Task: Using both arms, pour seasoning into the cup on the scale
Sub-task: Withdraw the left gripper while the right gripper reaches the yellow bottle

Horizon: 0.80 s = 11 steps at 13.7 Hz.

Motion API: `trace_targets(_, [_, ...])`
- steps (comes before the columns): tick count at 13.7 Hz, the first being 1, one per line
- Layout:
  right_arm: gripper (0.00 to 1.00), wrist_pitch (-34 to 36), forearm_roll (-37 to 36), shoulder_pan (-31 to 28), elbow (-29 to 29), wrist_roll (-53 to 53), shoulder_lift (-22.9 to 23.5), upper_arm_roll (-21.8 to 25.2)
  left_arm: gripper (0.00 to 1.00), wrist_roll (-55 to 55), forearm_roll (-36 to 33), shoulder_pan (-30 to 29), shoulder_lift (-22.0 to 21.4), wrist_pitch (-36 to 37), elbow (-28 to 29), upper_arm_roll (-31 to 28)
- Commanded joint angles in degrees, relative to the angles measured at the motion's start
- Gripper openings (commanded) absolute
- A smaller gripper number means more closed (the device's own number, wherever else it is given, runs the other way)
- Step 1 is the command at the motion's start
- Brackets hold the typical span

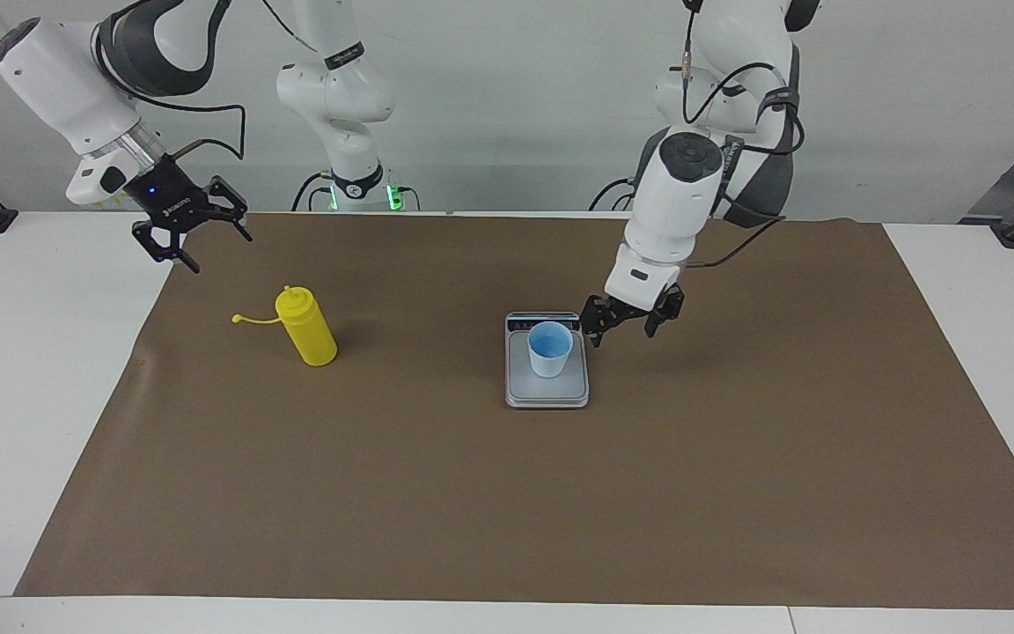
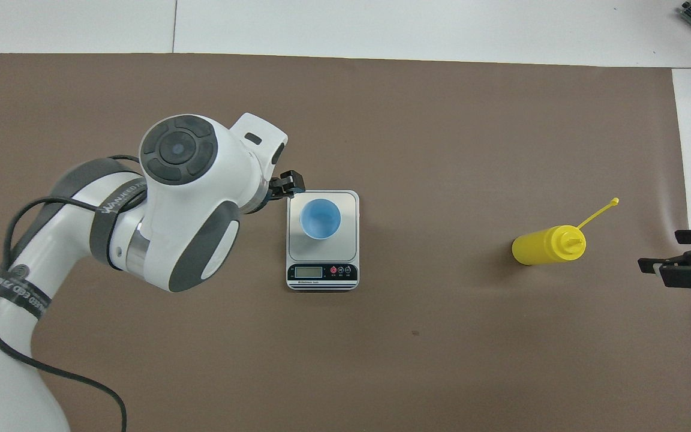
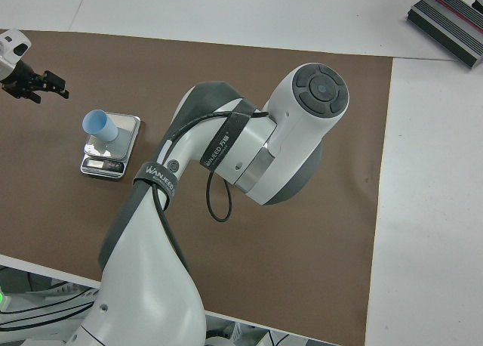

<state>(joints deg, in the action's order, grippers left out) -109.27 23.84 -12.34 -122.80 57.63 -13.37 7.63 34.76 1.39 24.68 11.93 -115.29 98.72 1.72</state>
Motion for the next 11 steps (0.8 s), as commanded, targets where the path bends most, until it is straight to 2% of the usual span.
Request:
trace_targets(1, [1.0, -3.3, 6.3, -3.0, -5.9, 8.7, -2.0, -0.1, 1.0, -5.4, -0.9, -2.6, -1.0, 3.1, -0.5, 0.4])
trace_targets(4, [1.0, -5.9, 16.5, -5.6, -9.9, 19.6, -0.5, -0.1, 1.0, -13.8, -0.8, -5.9, -3.9, 7.3, -0.1, 0.5])
trace_targets(7, [1.0, -7.2, 22.7, -6.8, -12.9, 28.9, 0.6, -0.1, 1.0, -22.7, -0.5, -10.2, -8.2, 12.1, 0.2, 0.5])
trace_targets(11, [1.0, -6.3, 31.4, -9.0, -14.6, 43.4, 5.4, -0.1, 1.0, -36.8, -0.2, -15.7, -12.3, 17.3, 0.0, 0.3])
